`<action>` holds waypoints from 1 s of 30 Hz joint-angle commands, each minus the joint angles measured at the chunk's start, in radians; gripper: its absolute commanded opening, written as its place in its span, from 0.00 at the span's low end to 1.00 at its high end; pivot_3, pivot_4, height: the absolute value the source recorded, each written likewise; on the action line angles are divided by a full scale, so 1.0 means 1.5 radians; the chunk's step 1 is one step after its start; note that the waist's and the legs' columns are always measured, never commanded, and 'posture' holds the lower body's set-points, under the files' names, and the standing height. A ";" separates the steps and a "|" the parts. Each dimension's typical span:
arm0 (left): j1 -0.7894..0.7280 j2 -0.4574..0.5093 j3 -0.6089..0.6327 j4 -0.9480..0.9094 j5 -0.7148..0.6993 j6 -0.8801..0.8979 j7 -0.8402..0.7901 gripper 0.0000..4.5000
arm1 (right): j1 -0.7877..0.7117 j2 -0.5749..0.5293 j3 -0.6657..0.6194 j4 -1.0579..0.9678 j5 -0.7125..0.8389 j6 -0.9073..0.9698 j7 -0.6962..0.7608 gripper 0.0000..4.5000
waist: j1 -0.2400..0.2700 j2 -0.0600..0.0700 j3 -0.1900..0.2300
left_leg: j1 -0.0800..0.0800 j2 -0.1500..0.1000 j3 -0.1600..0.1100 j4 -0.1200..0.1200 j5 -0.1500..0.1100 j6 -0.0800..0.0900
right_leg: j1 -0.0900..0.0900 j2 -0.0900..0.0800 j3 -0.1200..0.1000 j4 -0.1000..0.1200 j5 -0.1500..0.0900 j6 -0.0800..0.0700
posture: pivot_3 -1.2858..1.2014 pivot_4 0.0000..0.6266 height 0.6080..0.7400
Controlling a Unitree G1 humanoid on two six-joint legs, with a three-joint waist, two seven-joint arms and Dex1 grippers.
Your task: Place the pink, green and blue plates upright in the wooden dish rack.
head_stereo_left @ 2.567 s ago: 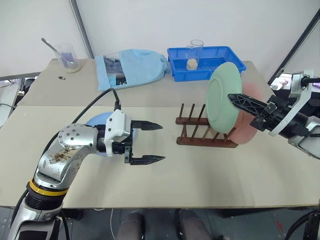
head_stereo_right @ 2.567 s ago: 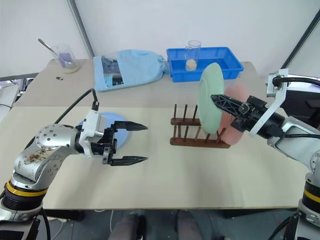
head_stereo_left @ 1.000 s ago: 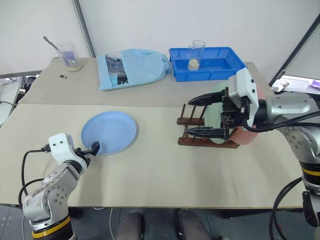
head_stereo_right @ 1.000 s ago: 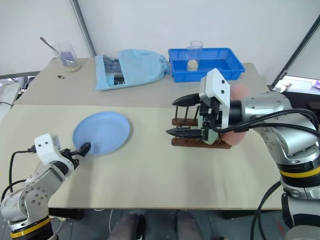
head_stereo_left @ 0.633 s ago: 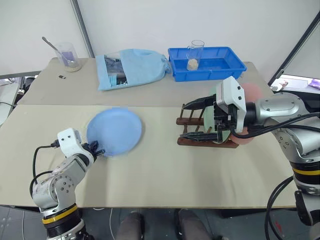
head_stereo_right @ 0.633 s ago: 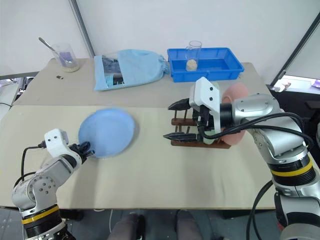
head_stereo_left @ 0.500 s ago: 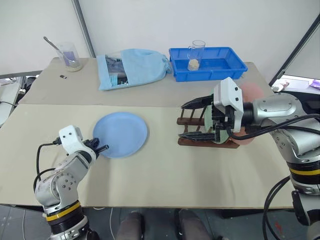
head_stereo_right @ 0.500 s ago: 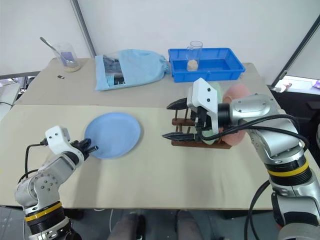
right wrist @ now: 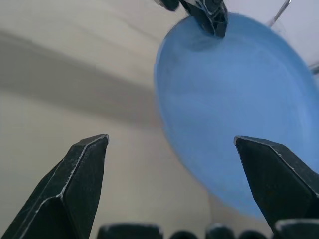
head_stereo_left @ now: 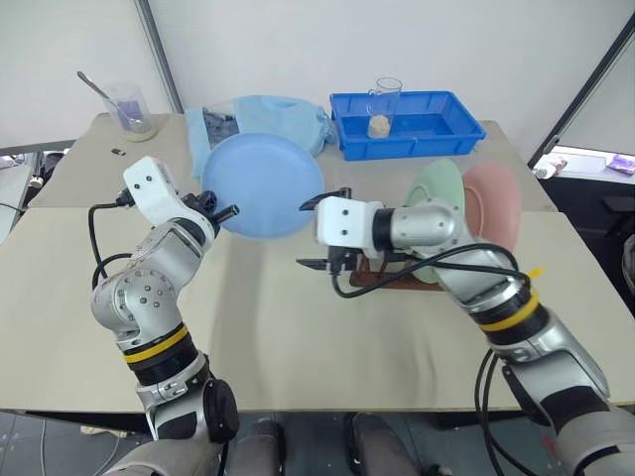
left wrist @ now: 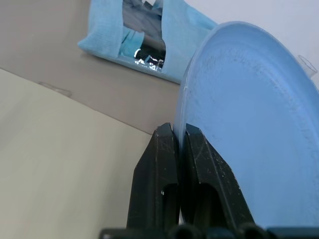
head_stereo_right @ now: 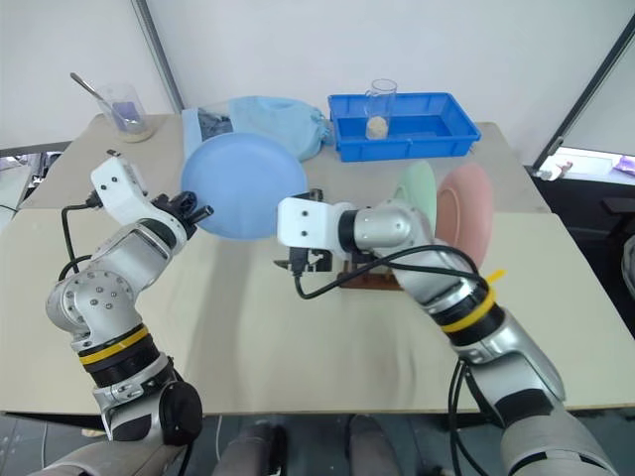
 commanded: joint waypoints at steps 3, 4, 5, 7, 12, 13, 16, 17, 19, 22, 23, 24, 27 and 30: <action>-0.033 -0.003 0.003 -0.015 -0.012 0.011 0.011 0.00 | -0.030 0.047 0.023 0.095 -0.106 -0.097 -0.071 0.81 | 0.001 0.000 0.000 | -0.003 0.000 0.000 0.000 0.000 0.000 | -0.002 0.000 0.000 0.000 0.000 0.000 | 0.52 0.24 1.00; -0.036 -0.005 0.006 -0.015 -0.013 0.013 0.015 0.00 | -0.031 0.052 0.024 0.109 -0.117 -0.110 -0.077 0.73 | 0.001 0.000 0.000 | -0.004 0.000 0.000 0.000 0.000 0.000 | -0.003 0.000 0.000 0.000 0.001 0.000 | 0.52 0.24 1.00; -0.038 -0.007 0.010 -0.015 -0.014 0.015 0.019 0.00 | -0.031 0.057 0.023 0.120 -0.126 -0.120 -0.081 0.66 | 0.003 0.000 0.000 | -0.004 -0.001 -0.001 0.000 0.000 -0.001 | -0.004 -0.001 0.000 0.000 0.001 0.000 | 0.52 0.24 1.00; -0.043 -0.010 0.016 -0.015 -0.018 0.020 0.023 0.00 | -0.029 0.064 0.020 0.137 -0.141 -0.138 -0.086 0.50 | 0.003 0.000 0.000 | -0.006 -0.001 -0.001 0.000 0.000 -0.001 | -0.006 -0.001 0.000 0.000 0.001 0.000 | 0.52 0.24 1.00; -0.040 0.000 0.026 -0.022 -0.018 0.046 0.028 0.00 | -0.032 0.081 0.008 0.165 -0.168 -0.159 -0.104 0.12 | 0.002 0.000 0.000 | -0.008 -0.001 -0.001 0.000 0.001 -0.001 | -0.008 -0.001 0.000 0.000 0.002 0.001 | 0.52 0.24 1.00; -0.037 0.007 0.027 -0.022 -0.019 0.049 0.023 0.00 | -0.031 0.087 0.002 0.169 -0.168 -0.156 -0.107 0.04 | 0.002 0.000 0.000 | -0.008 -0.001 -0.002 0.000 0.001 -0.001 | -0.008 -0.001 0.000 0.000 0.002 0.001 | 0.52 0.24 1.00; -0.036 0.014 0.045 -0.021 -0.036 0.074 0.017 0.00 | -0.032 0.099 -0.007 0.183 -0.177 -0.157 -0.115 0.01 | -0.001 0.000 0.000 | -0.008 -0.001 -0.002 0.000 0.001 -0.001 | -0.008 -0.001 0.000 0.001 0.002 0.001 | 0.52 0.24 1.00; -0.036 0.018 0.050 -0.022 -0.045 0.089 0.012 0.13 | -0.033 0.101 -0.008 0.187 -0.180 -0.158 -0.117 0.00 | -0.003 0.000 0.000 | -0.008 -0.001 -0.002 0.000 0.001 -0.001 | -0.008 -0.001 0.000 0.001 0.002 0.001 | 0.52 0.24 1.00; -0.035 0.036 0.059 -0.025 -0.066 0.132 -0.008 0.25 | -0.034 0.105 -0.009 0.196 -0.187 -0.163 -0.123 0.00 | -0.006 0.000 0.000 | -0.008 -0.001 -0.002 0.000 0.001 -0.002 | -0.008 -0.001 0.000 0.001 0.002 0.000 | 0.52 0.24 1.00; -0.031 0.102 0.078 -0.014 -0.118 0.207 -0.082 0.55 | -0.035 0.107 -0.005 0.208 -0.196 -0.174 -0.126 0.00 | -0.010 0.000 0.000 | -0.008 -0.001 -0.003 0.000 0.001 -0.003 | -0.008 -0.001 -0.001 0.001 0.002 0.000 | 0.52 0.24 1.00; -0.031 0.134 0.083 -0.006 -0.142 0.234 -0.119 0.65 | -0.035 0.106 -0.003 0.211 -0.199 -0.178 -0.127 0.00 | -0.013 0.000 0.000 | -0.008 -0.001 -0.003 0.000 0.002 -0.003 | -0.008 -0.001 -0.001 0.001 0.002 0.001 | 0.52 0.24 1.00; -0.032 0.166 0.084 0.003 -0.161 0.250 -0.155 0.78 | -0.035 0.107 -0.003 0.215 -0.201 -0.182 -0.128 0.00 | -0.016 0.000 0.000 | -0.008 -0.001 -0.003 0.000 0.002 -0.003 | -0.008 0.000 -0.001 0.002 0.002 0.001 | 0.52 0.24 1.00; -0.019 0.298 0.053 0.037 -0.182 0.226 -0.282 0.98 | -0.038 0.111 -0.002 0.228 -0.205 -0.194 -0.134 0.00 | -0.023 0.000 0.000 | -0.008 -0.001 -0.004 0.000 0.002 -0.004 | -0.008 0.000 -0.001 0.002 0.002 0.000 | 0.52 0.24 1.00; 0.005 0.413 0.021 0.072 -0.182 0.127 -0.442 0.98 | -0.047 0.125 -0.012 0.236 -0.196 -0.207 -0.146 0.00 | -0.033 0.000 0.000 | -0.007 -0.001 -0.004 -0.001 0.003 -0.005 | -0.009 0.000 -0.001 0.003 0.002 0.000 | 0.52 0.24 1.00</action>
